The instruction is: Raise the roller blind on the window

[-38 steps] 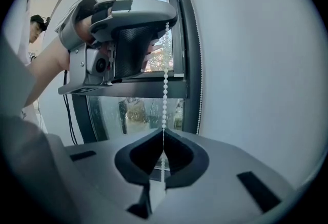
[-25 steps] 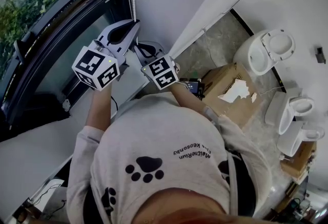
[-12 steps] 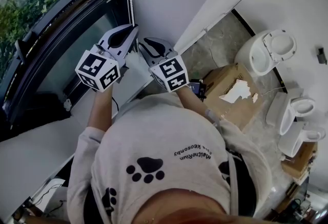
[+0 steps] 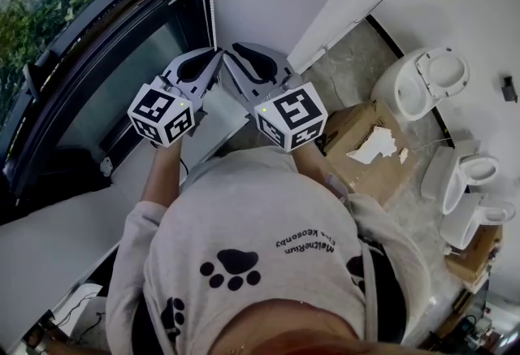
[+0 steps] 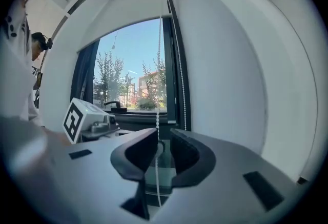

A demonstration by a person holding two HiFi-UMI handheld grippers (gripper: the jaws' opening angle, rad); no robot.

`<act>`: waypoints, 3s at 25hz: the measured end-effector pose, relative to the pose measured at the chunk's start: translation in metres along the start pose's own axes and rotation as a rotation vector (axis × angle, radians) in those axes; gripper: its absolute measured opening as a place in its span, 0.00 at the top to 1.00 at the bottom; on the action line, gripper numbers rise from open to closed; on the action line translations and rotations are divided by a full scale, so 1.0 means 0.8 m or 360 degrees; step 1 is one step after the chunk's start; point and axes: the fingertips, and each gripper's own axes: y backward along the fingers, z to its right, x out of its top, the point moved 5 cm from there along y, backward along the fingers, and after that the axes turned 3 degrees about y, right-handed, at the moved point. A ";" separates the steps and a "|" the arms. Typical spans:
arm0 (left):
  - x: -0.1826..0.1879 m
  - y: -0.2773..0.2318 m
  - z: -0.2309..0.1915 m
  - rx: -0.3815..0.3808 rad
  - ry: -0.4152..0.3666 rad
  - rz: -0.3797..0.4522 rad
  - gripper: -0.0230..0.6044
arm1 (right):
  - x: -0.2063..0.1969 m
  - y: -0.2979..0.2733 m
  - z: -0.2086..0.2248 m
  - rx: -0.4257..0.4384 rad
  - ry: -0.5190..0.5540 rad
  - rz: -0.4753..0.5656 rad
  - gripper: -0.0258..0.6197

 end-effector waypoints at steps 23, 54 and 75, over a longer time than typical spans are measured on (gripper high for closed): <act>-0.074 -0.009 0.007 -0.0028 0.0131 -0.0132 0.95 | 0.112 -0.011 -0.003 0.0082 0.0097 0.0275 0.85; -0.041 0.004 0.007 0.0075 0.0079 0.0024 0.85 | 0.119 -0.010 0.014 -0.0014 0.0137 0.0230 0.95; 0.051 0.024 0.005 0.0146 -0.0059 0.0255 0.85 | -0.050 -0.053 0.001 0.0037 0.0044 -0.0243 0.95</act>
